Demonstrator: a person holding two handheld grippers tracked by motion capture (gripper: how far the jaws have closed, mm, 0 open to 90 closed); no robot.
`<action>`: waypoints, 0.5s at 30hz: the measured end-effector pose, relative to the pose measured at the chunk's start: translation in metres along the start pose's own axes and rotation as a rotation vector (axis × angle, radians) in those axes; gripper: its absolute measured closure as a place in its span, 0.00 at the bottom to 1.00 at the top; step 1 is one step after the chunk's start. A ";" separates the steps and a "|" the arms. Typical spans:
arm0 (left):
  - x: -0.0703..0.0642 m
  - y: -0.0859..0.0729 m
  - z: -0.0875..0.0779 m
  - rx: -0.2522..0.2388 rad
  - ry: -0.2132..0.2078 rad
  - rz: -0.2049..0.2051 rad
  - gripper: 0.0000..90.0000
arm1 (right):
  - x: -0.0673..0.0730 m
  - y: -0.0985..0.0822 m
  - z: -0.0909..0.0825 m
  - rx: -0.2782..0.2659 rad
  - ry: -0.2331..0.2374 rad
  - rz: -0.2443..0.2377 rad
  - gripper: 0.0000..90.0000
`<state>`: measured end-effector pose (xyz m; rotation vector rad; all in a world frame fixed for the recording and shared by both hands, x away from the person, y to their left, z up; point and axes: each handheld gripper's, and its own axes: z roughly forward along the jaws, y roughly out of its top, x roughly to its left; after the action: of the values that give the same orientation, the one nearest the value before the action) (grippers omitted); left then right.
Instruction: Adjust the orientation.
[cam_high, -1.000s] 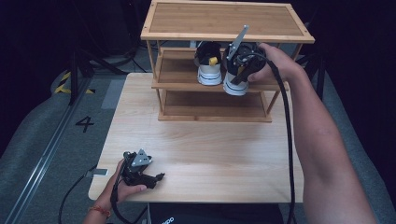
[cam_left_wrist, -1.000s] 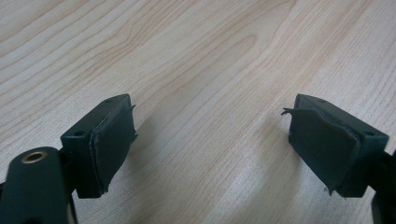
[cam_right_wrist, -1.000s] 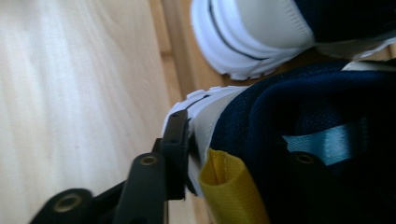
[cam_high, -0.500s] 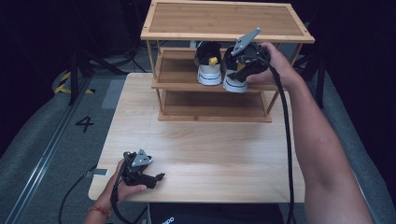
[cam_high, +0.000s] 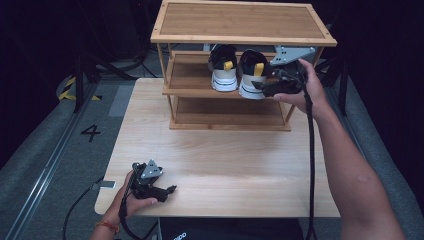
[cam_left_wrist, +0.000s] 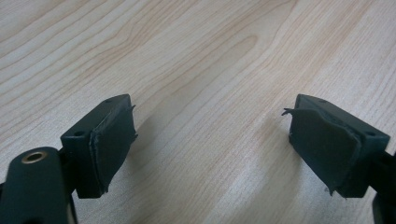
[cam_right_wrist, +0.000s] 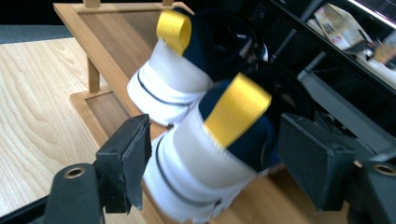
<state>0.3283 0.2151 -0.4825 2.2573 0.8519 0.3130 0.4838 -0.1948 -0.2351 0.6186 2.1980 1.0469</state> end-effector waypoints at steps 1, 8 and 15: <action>0.000 0.000 0.000 0.000 0.001 0.000 0.17 | 0.002 -0.004 0.000 -0.002 0.001 0.026 0.29; 0.000 0.000 0.000 -0.002 0.002 -0.001 0.17 | 0.005 -0.028 0.020 0.038 -0.017 0.161 0.24; 0.000 0.000 0.000 -0.002 0.003 -0.001 0.17 | 0.000 -0.032 0.039 0.119 -0.008 0.154 0.23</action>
<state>0.3283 0.2148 -0.4825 2.2551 0.8540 0.3168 0.5062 -0.1931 -0.2796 0.8562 2.2467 0.9927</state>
